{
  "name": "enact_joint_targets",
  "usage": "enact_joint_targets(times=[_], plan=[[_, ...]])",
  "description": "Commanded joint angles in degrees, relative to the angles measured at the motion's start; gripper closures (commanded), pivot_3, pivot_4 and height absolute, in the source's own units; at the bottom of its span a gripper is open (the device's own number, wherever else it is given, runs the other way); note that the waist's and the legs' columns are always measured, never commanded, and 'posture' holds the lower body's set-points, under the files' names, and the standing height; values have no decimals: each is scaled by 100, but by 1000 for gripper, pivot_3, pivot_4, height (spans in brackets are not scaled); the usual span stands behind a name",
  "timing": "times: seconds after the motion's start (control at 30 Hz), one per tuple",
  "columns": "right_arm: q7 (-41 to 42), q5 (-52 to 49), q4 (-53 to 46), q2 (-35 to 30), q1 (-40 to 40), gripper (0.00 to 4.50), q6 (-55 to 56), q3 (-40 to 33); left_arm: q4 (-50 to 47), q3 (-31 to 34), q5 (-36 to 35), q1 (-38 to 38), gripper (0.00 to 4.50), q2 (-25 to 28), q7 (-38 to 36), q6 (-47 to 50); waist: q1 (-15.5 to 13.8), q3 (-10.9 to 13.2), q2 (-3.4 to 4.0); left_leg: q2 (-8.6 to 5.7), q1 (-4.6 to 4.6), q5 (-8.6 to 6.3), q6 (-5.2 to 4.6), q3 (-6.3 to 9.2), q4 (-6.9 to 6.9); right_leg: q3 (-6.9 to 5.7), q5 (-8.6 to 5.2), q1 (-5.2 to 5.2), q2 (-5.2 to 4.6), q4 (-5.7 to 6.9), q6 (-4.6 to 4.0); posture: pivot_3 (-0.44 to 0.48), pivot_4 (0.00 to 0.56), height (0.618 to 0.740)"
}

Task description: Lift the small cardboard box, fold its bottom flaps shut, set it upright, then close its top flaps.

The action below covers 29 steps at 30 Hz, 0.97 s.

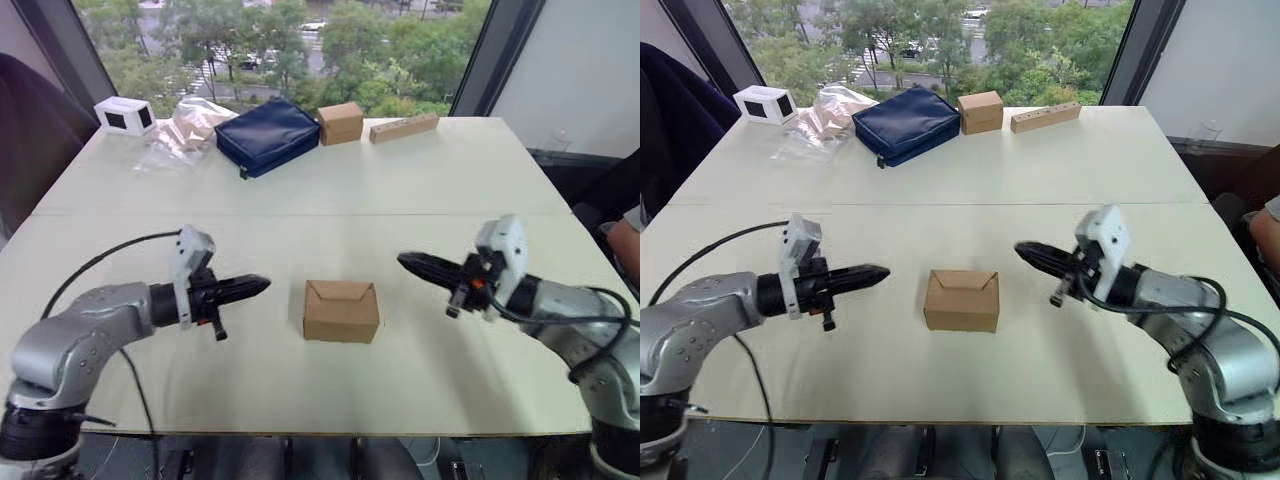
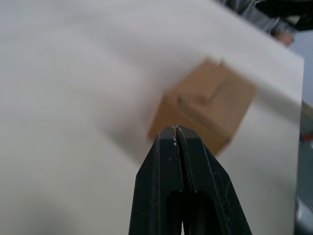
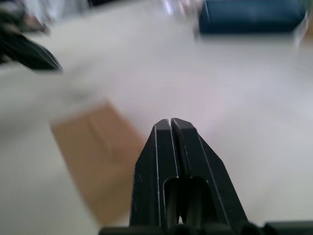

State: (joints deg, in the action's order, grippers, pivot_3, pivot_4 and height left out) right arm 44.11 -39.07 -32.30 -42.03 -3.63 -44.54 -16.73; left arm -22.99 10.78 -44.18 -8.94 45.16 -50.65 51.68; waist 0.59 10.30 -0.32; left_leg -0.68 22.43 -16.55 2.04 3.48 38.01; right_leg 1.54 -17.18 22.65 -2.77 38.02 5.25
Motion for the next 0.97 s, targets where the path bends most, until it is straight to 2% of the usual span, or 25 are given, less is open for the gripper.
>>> enact_joint_targets(times=[0.03,0.2,0.43,0.97], plan=[[241,-138,-159,-296,379,4500,-33,-235,-20,-141,331,300,4479,324,-364,-418,10,0,0,1,-1,0,0,0,1,0,0,-1,0,1,0,0,150,740],[381,-152,-146,-578,805,4500,-94,-216,46,-400,850,771,4479,636,-778,-1118,12,-1,3,12,-7,0,0,-2,-4,7,-2,0,9,2,-3,0,150,740],[494,-47,-22,-730,1208,4500,-79,-87,9,-341,645,800,4479,485,-724,-996,-6,-1,2,11,-4,0,0,-1,-3,6,-1,-2,5,-2,-2,0,150,740],[538,62,32,-735,1223,4500,53,-4,332,-200,558,1035,4479,518,-884,-1010,5,-1,2,13,-5,0,-1,0,-3,5,-1,-1,8,0,-2,0,150,740]])
